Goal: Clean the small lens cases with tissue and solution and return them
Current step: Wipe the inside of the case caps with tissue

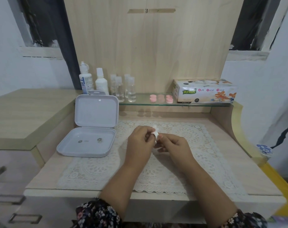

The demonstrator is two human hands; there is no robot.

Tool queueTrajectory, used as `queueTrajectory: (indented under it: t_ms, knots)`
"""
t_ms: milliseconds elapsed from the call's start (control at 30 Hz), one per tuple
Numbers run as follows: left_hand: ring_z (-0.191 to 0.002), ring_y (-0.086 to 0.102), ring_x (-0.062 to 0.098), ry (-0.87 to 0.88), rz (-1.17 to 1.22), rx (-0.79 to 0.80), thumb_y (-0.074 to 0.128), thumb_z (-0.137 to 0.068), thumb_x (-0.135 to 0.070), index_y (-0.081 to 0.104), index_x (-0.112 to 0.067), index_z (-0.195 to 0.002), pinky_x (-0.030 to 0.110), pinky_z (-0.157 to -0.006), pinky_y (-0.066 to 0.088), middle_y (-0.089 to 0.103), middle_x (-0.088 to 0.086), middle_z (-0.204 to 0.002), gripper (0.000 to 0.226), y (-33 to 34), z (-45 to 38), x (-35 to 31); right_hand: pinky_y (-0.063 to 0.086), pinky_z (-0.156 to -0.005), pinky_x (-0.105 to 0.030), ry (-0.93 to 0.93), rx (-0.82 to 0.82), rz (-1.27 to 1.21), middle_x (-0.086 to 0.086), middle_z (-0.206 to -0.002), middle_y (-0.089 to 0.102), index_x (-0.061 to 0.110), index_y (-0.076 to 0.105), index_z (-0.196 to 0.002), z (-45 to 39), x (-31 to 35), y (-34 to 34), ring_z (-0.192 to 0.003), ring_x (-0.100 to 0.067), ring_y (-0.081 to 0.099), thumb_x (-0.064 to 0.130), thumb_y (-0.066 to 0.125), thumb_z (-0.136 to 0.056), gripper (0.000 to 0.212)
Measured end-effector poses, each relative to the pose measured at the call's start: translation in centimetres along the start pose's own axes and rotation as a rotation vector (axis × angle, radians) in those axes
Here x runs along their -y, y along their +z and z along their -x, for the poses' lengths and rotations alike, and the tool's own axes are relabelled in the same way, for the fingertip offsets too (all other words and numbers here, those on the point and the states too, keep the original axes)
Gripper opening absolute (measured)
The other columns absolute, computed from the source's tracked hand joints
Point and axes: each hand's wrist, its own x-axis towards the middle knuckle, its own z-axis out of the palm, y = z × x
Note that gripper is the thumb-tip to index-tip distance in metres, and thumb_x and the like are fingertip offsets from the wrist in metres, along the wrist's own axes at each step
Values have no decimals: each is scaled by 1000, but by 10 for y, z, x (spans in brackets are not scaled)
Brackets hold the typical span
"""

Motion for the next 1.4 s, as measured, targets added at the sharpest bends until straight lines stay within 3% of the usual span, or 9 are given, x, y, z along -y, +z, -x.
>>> queueTrajectory:
  t_ms: [100,367,567,767,900,1000,1100,1267,1400]
  knots:
    - [-76,55,5,123,-73,45,65,-82,0,68,-12,-88,16,-70,48,58,-12,-86,14,4,2,3,53,-84,-37,10,62,-88,-15,-88,73,-2,74,-96,-2,-1,-1,-85,-24,69,10,58,-95,20]
    - [-73,59,4,-30,29,28,67,-84,-8,62,-19,-84,17,-68,50,63,-3,-80,13,2,4,1,55,-83,-28,-51,-17,-21,-8,-90,76,5,76,-98,-2,1,-5,-91,-19,72,7,65,-89,15]
    - [-65,63,17,-241,253,48,73,-79,-6,69,-22,-75,30,-57,50,68,0,-72,18,-2,-3,-1,53,-96,-42,10,-38,-56,-13,-100,74,2,72,-108,-4,1,-4,-100,-26,70,6,61,-92,20]
    - [-60,58,9,-234,282,30,69,-82,-3,66,-25,-75,26,-55,46,67,-6,-70,23,-4,-4,-2,58,-78,-26,20,-66,-99,-13,-95,75,7,71,-109,-5,2,-2,-92,-27,71,1,59,-92,21]
    - [-78,61,1,-159,212,-115,68,-84,-6,61,-29,-78,18,-71,48,66,-12,-81,25,-6,-6,-1,59,-73,-23,44,-133,-145,-17,-88,74,8,69,-105,-6,4,-4,-80,-23,72,1,56,-94,18]
    - [-95,60,5,-99,133,-13,69,-82,-5,61,-30,-78,19,-77,49,63,-15,-100,27,-4,-4,3,59,-77,-26,49,-133,-124,-16,-89,74,8,69,-107,-7,3,-6,-82,-25,71,3,55,-95,19]
    - [-84,63,13,-151,108,135,69,-82,-7,59,-31,-81,30,-69,54,64,-11,-91,26,2,-1,3,58,-80,-30,50,-118,-69,-14,-95,74,6,70,-111,-7,2,-5,-88,-27,70,5,56,-95,21]
    - [-71,63,8,-255,155,101,69,-79,-4,60,-33,-85,21,-56,50,65,-8,-81,31,-2,-5,2,57,-71,-20,65,-68,-50,-11,-92,75,6,71,-109,-4,4,-3,-78,-17,71,2,59,-93,20]
    - [-69,64,16,-313,131,80,69,-76,-5,65,-26,-76,31,-60,53,66,-3,-74,21,-2,-5,1,56,-71,-20,63,-51,-54,-10,-93,76,5,71,-109,-2,5,-1,-81,-19,72,1,60,-92,21]
